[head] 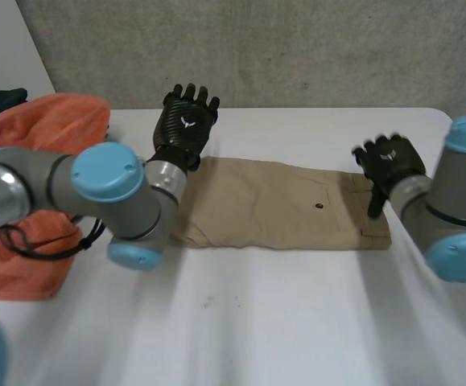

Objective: Fold the laundry.

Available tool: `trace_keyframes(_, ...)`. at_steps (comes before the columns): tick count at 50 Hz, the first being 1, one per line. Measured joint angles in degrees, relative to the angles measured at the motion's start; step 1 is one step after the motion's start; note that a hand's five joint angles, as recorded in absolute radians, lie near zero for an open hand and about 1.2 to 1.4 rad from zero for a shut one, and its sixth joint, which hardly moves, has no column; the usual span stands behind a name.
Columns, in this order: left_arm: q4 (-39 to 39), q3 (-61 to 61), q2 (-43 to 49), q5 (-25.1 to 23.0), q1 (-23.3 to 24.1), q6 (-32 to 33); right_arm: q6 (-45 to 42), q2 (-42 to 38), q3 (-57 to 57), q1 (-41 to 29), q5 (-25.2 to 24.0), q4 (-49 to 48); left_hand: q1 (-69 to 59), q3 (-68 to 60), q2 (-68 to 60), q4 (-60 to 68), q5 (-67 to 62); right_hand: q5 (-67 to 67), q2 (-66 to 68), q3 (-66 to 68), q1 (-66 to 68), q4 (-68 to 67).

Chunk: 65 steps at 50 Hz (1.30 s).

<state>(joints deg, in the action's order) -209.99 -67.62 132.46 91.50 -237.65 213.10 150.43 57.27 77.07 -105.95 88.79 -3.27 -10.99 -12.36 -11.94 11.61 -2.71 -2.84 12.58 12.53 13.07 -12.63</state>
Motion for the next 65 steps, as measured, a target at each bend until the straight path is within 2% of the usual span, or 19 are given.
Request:
trace_keyframes(5,0.09,-9.15,-6.76,-0.06,0.15,-4.20,4.03,2.38,5.67,2.74,-3.12,5.46,0.00,0.00,0.00,0.00,0.00,-5.44,5.14,5.22,4.09,-5.14)
trace_keyframes(11,0.32,-14.16,-10.12,-0.04,0.32,-8.32,4.54,1.04,8.95,3.81,-4.57,2.58,0.00,0.00,0.00,0.00,0.00,-16.12,15.72,16.21,15.83,-16.17)
trace_keyframes(12,0.34,-14.37,-10.24,-0.02,0.34,-8.59,4.48,0.68,9.08,3.84,-4.62,1.82,0.00,0.00,0.00,0.00,0.00,-20.03,20.58,20.82,20.44,-19.99)
trace_keyframes(14,0.40,-14.74,-10.39,0.01,0.40,-9.21,4.26,-0.55,9.26,3.93,-4.58,-0.59,0.00,0.00,0.00,0.00,0.00,-39.61,41.66,41.18,37.85,-39.86)
trace_keyframes(17,0.47,-14.79,-10.37,0.05,0.47,-9.48,4.08,-1.44,9.19,4.25,-4.43,-2.46,0.00,0.00,0.00,0.00,0.00,-52.22,54.10,53.68,45.42,-53.73)
trace_keyframes(26,0.64,-15.17,-11.87,0.08,0.54,-9.47,2.35,0.90,10.88,10.11,-4.16,-3.74,0.00,0.00,0.00,0.00,0.00,-52.96,54.35,55.40,46.45,-56.00)
trace_keyframes(32,0.64,-16.95,-14.57,0.08,0.51,-9.91,-6.96,6.79,13.43,15.61,-4.15,-3.52,0.00,0.00,0.00,0.00,0.00,-53.59,54.35,55.60,48.31,-56.01)
trace_keyframes(35,0.64,-18.03,-15.92,0.05,0.45,-10.26,-12.02,8.53,13.73,16.00,-4.38,-4.09,0.00,0.00,0.00,0.00,0.00,-53.73,54.35,55.62,48.63,-56.02)
trace_keyframes(39,0.64,-18.98,-17.39,0.04,0.28,-10.78,-15.58,9.83,12.96,12.82,-4.91,-5.68,0.00,0.00,0.00,0.00,0.00,-53.73,54.35,55.64,48.57,-56.03)
trace_keyframes(40,0.64,-19.23,-17.95,0.05,0.18,-11.06,-16.87,10.36,11.93,8.42,-5.67,-7.56,0.00,0.00,0.00,0.00,0.00,-53.89,54.36,55.79,48.57,-56.03)
trace_keyframes(44,0.67,-19.51,-18.95,0.15,0.02,-11.80,-17.55,10.31,10.47,0.78,-7.87,-11.25,0.00,0.00,0.00,0.00,0.00,-53.99,54.35,55.90,48.57,-56.04)
trace_keyframes(46,0.69,-19.69,-19.75,0.44,-0.10,-12.55,-17.70,9.11,9.53,-5.81,-10.65,-14.73,0.00,0.00,0.00,0.00,0.00,-53.99,54.36,55.90,48.57,-56.04)
trace_keyframes(54,0.73,-20.51,-21.69,1.93,-0.27,-14.24,-17.44,0.43,6.42,-19.58,-16.78,-19.59,0.00,0.00,0.00,0.00,0.00,-54.18,54.59,55.90,48.57,-56.04)
trace_keyframes(56,0.73,-20.64,-21.95,2.22,-0.28,-14.43,-16.83,-2.17,5.03,-22.42,-17.16,-19.85,0.00,0.00,0.00,0.00,0.00,-50.02,50.52,50.41,45.04,-50.25)
trace_keyframes(59,0.69,-20.50,-22.07,2.40,-0.28,-14.48,-14.45,-4.07,3.67,-24.47,-16.05,-19.81,0.00,0.00,0.00,0.00,0.00,-20.18,19.23,21.20,16.27,-21.23)
trace_keyframes(61,0.64,-20.17,-22.11,2.47,-0.28,-14.45,-11.45,-4.18,3.39,-24.83,-14.68,-19.54,0.00,0.00,0.00,0.00,0.00,-5.44,5.07,6.51,3.34,-6.49)
trace_keyframes(63,0.59,-19.68,-22.14,2.53,-0.28,-14.39,-6.95,-3.20,3.50,-24.64,-13.11,-19.00,0.00,0.00,0.00,0.00,0.00,-0.09,0.15,0.38,-0.09,-0.59)
trace_keyframes(65,0.57,-19.09,-22.17,2.57,-0.28,-14.37,-1.93,-1.43,4.02,-24.05,-11.98,-18.11,0.00,0.00,0.00,0.00,0.00,0.11,-0.20,-0.17,-0.09,0.14)
